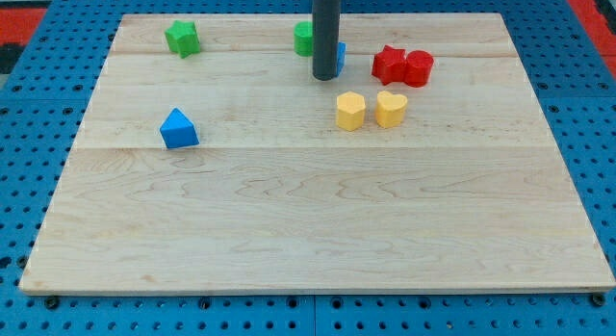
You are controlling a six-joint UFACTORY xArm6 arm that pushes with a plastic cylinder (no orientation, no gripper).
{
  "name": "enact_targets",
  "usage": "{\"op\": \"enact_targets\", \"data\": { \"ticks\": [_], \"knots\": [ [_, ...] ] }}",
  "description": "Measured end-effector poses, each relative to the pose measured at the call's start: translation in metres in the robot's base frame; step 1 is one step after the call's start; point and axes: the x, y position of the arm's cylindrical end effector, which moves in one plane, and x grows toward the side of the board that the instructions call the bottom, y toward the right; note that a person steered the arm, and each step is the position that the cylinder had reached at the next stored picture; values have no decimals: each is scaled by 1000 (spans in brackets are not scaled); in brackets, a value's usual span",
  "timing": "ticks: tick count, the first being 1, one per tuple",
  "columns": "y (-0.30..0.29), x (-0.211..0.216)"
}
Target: Push the cube to the top of the red circle
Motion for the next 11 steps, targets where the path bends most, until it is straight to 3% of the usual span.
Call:
{"op": "enact_targets", "data": {
  "ticks": [1, 2, 4, 6, 8, 11],
  "knots": [
    [1, -17],
    [-41, -28],
    [58, -36],
    [20, -75],
    [116, -69],
    [111, -69]
  ]
}}
